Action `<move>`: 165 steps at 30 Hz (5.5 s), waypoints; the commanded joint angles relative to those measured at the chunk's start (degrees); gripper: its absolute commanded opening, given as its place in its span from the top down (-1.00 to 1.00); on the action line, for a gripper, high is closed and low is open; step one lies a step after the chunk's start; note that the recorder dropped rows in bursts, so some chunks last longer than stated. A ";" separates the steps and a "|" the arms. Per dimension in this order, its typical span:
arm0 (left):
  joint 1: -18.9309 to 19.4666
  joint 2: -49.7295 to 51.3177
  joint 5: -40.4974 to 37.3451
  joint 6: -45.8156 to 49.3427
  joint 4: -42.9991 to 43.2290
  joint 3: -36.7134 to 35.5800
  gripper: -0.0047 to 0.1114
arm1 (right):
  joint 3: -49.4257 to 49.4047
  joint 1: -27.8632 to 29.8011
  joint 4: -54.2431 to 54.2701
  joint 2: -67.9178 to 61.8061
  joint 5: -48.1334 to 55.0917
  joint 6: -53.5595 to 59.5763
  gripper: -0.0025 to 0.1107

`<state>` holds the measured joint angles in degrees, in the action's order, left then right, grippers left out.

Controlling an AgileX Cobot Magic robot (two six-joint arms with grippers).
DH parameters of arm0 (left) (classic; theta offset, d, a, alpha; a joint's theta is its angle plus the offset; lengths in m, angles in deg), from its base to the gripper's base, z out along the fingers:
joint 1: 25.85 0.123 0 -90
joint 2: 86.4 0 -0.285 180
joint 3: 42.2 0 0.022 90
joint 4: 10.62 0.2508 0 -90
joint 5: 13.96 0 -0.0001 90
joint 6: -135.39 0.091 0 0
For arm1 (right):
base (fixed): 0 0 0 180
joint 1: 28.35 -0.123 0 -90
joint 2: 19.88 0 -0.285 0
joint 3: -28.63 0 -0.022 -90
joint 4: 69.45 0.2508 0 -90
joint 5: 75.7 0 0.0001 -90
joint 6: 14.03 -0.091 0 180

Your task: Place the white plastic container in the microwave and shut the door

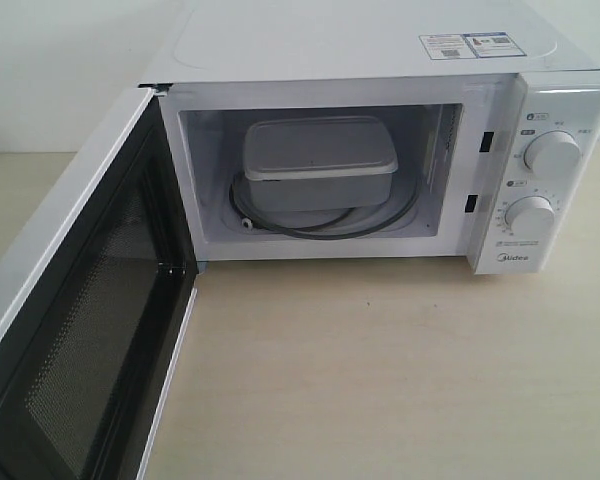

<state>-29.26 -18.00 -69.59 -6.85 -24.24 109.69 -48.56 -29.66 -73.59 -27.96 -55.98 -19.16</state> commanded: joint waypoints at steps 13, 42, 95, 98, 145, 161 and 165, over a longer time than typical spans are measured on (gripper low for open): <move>-10.86 3.56 7.88 40.37 -36.05 0.26 0.85 | -0.02 0.17 -0.66 0.30 -0.88 -0.13 0.96; -19.97 18.81 33.59 66.40 -62.37 0.26 0.85 | -0.02 0.17 -0.66 0.30 -0.88 -0.13 0.96; -19.84 18.45 28.40 61.93 -63.54 0.26 0.85 | 31.43 -4.55 -71.00 -21.68 -28.84 -75.68 0.96; -19.84 18.45 28.40 61.93 -63.54 0.26 0.85 | 31.92 -4.55 -71.00 -26.09 -28.96 -76.06 0.96; -19.84 18.45 29.25 62.03 -63.47 0.26 0.85 | 40.25 -6.81 -36.93 -38.98 20.07 -47.85 0.96; -19.84 18.45 29.25 62.03 -63.47 0.26 0.85 | 40.61 -15.35 29.85 -38.98 16.90 5.75 0.96; -19.84 18.45 29.25 62.03 -63.47 0.26 0.85 | 40.61 -15.35 32.15 -39.90 10.00 6.97 0.96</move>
<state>-48.92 0.37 -40.28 55.48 -87.40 109.69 -8.20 -44.96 -43.53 -66.97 -41.33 -14.73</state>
